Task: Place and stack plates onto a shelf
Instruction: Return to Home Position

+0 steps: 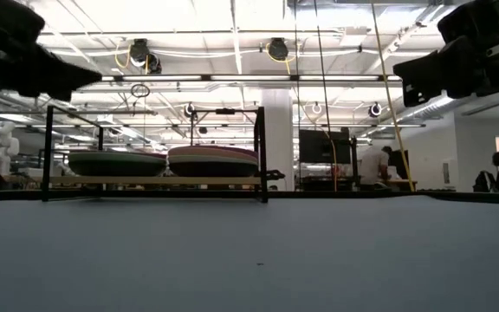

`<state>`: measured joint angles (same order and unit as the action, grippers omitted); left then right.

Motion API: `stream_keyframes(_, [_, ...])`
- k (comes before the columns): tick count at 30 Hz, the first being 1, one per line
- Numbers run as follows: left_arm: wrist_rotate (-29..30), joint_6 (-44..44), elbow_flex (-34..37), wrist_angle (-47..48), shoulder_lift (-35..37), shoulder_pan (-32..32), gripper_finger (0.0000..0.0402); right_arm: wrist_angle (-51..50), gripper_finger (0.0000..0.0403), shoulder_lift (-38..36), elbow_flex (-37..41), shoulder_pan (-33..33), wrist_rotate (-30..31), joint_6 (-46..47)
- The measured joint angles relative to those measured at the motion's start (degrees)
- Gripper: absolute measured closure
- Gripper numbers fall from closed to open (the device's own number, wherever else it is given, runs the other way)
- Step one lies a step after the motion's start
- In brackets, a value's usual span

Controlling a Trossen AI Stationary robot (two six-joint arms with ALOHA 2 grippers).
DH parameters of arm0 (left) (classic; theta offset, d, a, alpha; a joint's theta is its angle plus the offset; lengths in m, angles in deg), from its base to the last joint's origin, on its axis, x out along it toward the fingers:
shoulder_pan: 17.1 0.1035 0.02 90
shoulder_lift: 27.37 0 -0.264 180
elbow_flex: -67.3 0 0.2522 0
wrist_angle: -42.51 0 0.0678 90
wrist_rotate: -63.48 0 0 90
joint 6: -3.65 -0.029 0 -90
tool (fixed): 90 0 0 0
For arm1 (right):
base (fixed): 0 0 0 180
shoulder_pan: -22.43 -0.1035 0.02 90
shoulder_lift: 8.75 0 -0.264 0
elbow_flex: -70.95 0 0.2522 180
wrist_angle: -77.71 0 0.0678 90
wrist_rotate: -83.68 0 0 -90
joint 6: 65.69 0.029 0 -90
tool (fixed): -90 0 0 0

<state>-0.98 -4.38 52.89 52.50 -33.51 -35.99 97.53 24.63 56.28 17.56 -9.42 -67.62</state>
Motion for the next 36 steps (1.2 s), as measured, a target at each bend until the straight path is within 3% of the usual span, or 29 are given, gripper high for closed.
stream_keyframes(6, [-6.8,-3.4,0.0,0.4,6.1,0.0,0.04,-1.0,0.0403,-1.9,0.0,0.0,0.0,-1.0])
stream_keyframes(16, [-8.8,-4.0,-0.1,0.0,6.0,1.3,0.04,-8.0,0.0403,-6.9,0.0,0.0,0.7,-1.0])
stream_keyframes(19, [-11.4,-4.3,0.1,-4.1,6.0,1.3,0.04,-11.8,0.0403,-9.1,0.0,0.0,3.9,-1.1])
stream_keyframes(23, [-12.0,-4.4,0.1,-1.0,6.0,1.4,0.04,-16.8,0.0403,-12.0,0.0,0.0,9.1,-1.4])
stream_keyframes(30, [-12.3,-5.1,0.1,-0.6,6.0,4.0,0.04,-22.0,0.0403,-15.5,0.0,0.0,9.1,-2.4])
stream_keyframes(36, [-16.4,-5.4,0.1,-0.6,6.0,7.1,0.04,-26.4,0.0403,-17.9,0.0,0.0,8.8,-2.1])
